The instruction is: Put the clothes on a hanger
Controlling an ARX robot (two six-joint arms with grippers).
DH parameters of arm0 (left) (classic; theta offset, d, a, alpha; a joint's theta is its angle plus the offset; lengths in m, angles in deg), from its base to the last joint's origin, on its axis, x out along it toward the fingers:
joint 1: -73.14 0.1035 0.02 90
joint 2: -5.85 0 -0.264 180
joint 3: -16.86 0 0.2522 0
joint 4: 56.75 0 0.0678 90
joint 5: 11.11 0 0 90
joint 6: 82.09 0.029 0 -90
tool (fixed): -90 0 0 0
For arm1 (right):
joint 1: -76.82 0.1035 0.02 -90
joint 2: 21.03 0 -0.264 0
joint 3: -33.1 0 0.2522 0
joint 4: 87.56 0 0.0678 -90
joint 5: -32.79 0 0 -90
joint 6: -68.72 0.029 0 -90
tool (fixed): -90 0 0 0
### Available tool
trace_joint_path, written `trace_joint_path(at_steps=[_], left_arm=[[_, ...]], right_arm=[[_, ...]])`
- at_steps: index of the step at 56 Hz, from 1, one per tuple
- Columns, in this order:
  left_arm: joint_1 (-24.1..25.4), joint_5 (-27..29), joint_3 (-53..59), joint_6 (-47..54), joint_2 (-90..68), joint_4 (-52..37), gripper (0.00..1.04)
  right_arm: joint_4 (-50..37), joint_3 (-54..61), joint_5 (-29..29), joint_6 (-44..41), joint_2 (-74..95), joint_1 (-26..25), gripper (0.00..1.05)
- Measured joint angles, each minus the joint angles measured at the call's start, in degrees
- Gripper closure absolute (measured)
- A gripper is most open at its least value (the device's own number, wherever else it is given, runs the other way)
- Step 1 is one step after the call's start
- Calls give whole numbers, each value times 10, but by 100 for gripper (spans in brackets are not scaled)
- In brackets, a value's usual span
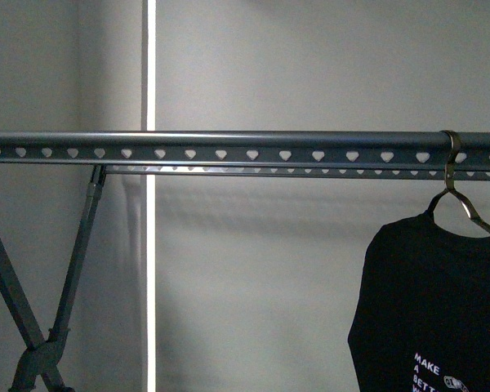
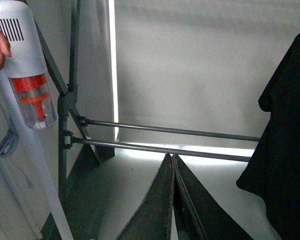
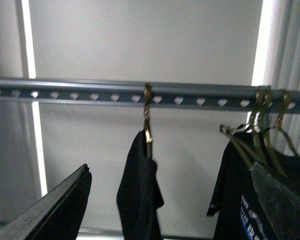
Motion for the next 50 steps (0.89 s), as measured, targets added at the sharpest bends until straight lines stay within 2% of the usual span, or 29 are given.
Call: trace_joint_path(at_steps=[2, 5, 6, 8, 10, 22, 26, 28, 30, 50], left_arm=[[0, 0, 0, 0, 8, 7, 101], [0, 0, 0, 0, 18, 18, 101], [0, 0, 0, 0, 20, 20, 101], [0, 2, 0, 0, 28, 28, 101], [0, 1, 0, 0, 35, 35, 101], [0, 0, 0, 0, 64, 66, 101], [0, 1, 0, 0, 127, 145, 101], [0, 1, 0, 0, 146, 155, 101], [0, 1, 0, 0, 151, 158, 101], [0, 0, 0, 0, 155, 159, 101]], right_arm=[[82, 1, 33, -11, -42, 34, 16], [178, 30, 116, -21, -95, 112, 27], [188, 38, 128, -22, -102, 125, 29], [217, 80, 175, -26, -124, 186, 37], [220, 106, 186, -29, -130, 213, 46], [207, 138, 196, -33, -160, 225, 80], [203, 150, 194, -33, -168, 225, 94], [201, 156, 194, -33, -171, 225, 101], [201, 162, 194, -35, -173, 225, 103], [192, 197, 195, -35, -202, 226, 102]])
